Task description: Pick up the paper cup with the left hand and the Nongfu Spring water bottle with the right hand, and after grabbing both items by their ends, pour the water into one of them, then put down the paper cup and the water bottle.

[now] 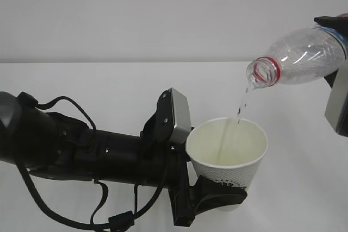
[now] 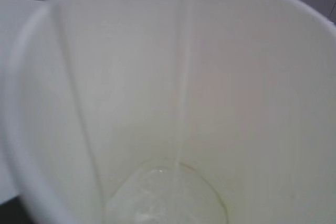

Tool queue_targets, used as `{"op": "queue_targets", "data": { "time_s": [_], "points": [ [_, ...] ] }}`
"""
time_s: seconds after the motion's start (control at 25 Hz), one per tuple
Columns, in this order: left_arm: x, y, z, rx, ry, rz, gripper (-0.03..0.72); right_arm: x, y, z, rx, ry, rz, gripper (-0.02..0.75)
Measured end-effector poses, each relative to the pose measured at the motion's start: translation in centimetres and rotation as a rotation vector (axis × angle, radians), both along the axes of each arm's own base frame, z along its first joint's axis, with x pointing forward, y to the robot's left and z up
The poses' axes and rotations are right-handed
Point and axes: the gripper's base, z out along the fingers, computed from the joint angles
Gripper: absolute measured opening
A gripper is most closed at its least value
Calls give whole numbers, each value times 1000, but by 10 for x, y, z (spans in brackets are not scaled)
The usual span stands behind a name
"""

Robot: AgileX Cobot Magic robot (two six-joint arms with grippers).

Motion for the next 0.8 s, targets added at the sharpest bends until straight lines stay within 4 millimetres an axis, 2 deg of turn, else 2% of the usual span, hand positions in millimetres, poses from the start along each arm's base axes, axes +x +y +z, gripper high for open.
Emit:
{"op": "queue_targets", "data": {
  "time_s": [0.8],
  "points": [
    [0,0,0,0,0,0,545,0,0,0,-4,-3,2,426]
  ]
}}
